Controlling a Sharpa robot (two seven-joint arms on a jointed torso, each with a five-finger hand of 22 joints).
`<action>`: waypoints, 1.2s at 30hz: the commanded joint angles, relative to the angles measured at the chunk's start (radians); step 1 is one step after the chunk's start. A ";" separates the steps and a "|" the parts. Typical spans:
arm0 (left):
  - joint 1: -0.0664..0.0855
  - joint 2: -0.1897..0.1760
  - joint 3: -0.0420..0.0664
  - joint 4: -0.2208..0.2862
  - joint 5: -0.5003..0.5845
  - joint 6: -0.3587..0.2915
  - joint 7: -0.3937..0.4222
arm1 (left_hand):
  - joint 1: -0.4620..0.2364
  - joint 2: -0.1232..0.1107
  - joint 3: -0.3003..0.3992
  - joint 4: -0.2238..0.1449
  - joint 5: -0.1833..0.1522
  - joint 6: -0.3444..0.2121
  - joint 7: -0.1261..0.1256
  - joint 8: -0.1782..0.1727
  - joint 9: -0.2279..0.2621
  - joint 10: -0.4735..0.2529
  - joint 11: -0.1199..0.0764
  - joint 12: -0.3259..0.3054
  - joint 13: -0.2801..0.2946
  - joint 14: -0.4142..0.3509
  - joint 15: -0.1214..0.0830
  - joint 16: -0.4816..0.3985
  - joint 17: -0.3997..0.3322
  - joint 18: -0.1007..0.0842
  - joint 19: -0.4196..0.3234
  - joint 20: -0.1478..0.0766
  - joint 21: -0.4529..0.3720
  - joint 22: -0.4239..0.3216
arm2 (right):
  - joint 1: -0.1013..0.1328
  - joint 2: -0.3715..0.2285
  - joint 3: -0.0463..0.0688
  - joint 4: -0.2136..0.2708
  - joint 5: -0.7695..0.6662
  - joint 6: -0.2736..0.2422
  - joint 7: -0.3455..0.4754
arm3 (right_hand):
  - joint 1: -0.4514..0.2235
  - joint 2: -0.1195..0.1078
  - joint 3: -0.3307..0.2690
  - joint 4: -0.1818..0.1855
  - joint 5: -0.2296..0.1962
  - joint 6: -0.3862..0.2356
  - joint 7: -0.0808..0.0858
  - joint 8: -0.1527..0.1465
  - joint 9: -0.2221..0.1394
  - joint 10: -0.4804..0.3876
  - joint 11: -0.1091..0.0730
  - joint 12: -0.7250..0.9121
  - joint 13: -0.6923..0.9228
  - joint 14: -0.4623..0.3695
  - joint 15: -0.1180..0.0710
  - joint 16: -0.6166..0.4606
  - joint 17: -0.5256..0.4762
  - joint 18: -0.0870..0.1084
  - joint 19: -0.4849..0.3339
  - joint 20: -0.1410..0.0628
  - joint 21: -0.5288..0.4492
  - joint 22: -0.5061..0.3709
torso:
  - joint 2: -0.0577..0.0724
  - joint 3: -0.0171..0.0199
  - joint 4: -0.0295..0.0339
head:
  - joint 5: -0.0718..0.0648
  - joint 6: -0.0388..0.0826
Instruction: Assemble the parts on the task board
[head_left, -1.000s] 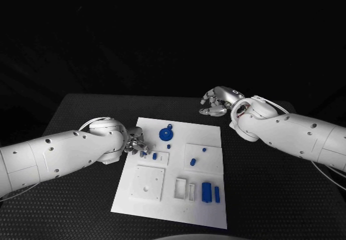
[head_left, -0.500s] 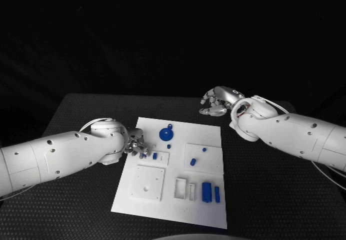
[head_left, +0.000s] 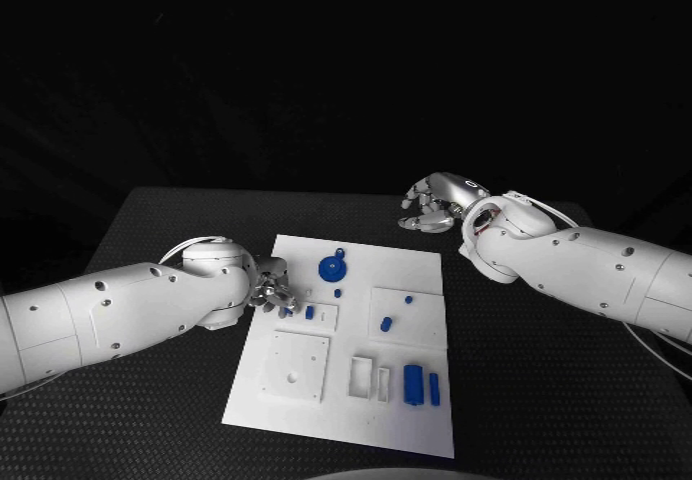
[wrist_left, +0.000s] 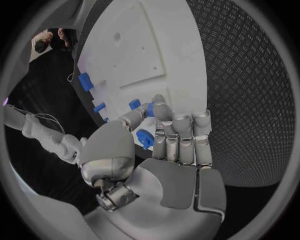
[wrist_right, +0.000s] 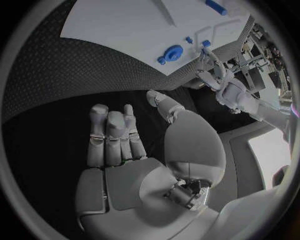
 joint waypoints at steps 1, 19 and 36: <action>-0.002 0.000 -0.003 0.003 -0.010 0.028 0.001 | 0.084 0.075 0.048 -0.045 -0.005 -0.005 0.000 0.000 0.001 0.013 -0.010 -0.005 0.001 0.013 -0.021 -0.005 0.000 0.004 -0.002 -0.126 -0.001 0.012 | 0.000 0.000 0.000 0.001 -0.009 0.009 0.002 | -0.010 0.000 -0.004 0.003 0.003 -0.002 0.007 -0.003 -0.001 -0.003 0.002 0.007 -0.001 0.004 0.006 -0.004 -0.001 0.044 0.004 -0.002 -0.005 0.002 | 0.000 -0.0002 0.0003 | -0.001 -0.001; -0.003 -0.003 -0.003 0.003 -0.006 0.036 0.002 | 0.091 0.073 0.049 -0.047 -0.001 -0.003 -0.001 0.003 0.003 0.013 -0.012 -0.005 0.001 0.013 -0.021 -0.004 0.000 0.004 -0.003 -0.127 -0.001 0.012 | 0.000 0.001 0.000 0.000 -0.009 0.009 0.002 | -0.010 0.000 -0.004 0.003 0.004 -0.002 0.007 -0.003 -0.001 -0.003 0.002 0.007 -0.001 0.004 0.006 -0.004 -0.001 0.044 0.004 -0.002 -0.005 0.002 | 0.000 -0.0006 0.0002 | -0.002 -0.001; -0.003 -0.006 -0.003 0.008 -0.005 0.051 0.006 | 0.093 0.072 0.049 -0.046 0.000 -0.002 -0.002 0.004 0.004 0.012 -0.012 -0.005 0.001 0.013 -0.020 -0.004 0.001 0.003 -0.003 -0.126 -0.001 0.012 | 0.000 0.002 0.000 -0.001 -0.009 0.009 0.002 | -0.010 0.000 -0.004 0.003 0.004 -0.002 0.007 -0.003 -0.001 -0.003 0.002 0.007 -0.002 0.004 0.006 -0.004 -0.001 0.044 0.004 -0.003 -0.005 0.002 | 0.000 0.0007 -0.0009 | -0.002 -0.003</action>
